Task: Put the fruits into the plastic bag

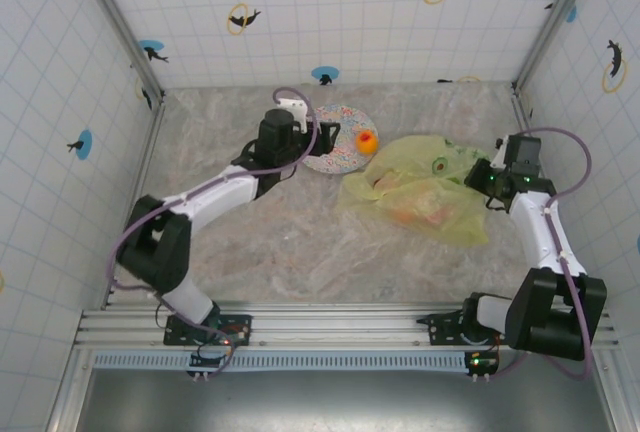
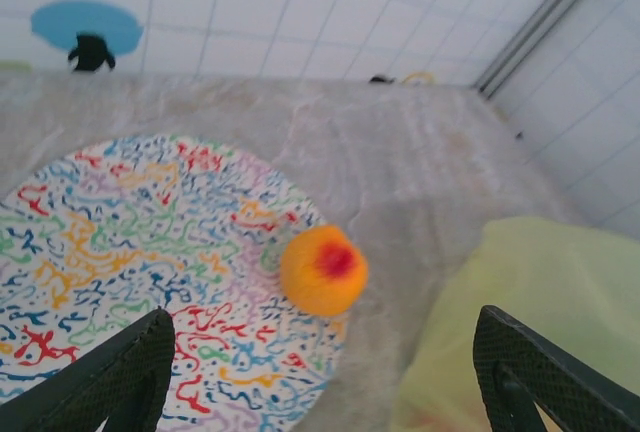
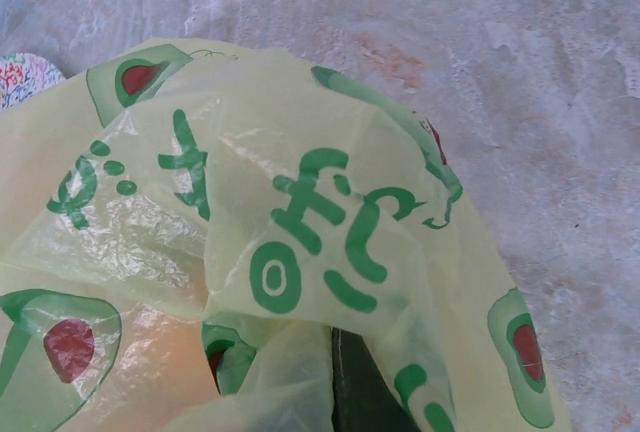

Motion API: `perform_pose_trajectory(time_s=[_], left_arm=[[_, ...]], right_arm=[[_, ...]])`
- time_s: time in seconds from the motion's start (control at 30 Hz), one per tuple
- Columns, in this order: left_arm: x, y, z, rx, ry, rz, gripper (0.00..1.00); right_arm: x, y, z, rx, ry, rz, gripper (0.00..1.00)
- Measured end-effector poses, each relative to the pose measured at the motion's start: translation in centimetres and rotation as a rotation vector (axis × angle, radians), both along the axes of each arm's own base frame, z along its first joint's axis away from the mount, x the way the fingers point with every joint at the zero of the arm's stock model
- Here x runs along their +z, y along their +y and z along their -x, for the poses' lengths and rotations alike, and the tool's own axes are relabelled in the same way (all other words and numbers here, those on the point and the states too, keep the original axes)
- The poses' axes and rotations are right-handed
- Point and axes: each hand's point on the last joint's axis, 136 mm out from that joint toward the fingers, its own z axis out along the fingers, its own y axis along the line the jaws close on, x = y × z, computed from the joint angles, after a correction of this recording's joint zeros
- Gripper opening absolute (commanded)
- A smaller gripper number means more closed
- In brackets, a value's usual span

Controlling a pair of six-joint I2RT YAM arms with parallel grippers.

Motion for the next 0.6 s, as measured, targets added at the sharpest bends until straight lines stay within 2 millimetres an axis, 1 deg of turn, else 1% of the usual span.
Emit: perform_pose_trajectory(time_s=[0.1, 0.27, 0.4, 0.6], left_arm=[[-3.2, -1.3, -1.9, -0.011, 0.05, -0.055, 0.83], [-6.9, -3.6, -4.2, -0.053, 0.101, -0.08, 0.89], [-8.9, -5.7, -5.7, -0.096, 0.129, -0.058, 0.94], [-11.1, -8.7, -8.1, -0.142, 0.169, -0.006, 0.98]], right_arm=[[-0.1, -0.3, 0.0, -0.011, 0.0, -0.004, 0.0], [-0.2, -0.1, 0.1, -0.011, 0.001, -0.019, 0.0], [-0.3, -0.1, 0.1, -0.011, 0.004, -0.025, 0.0], [-0.4, -0.1, 0.1, -0.014, 0.006, -0.028, 0.0]])
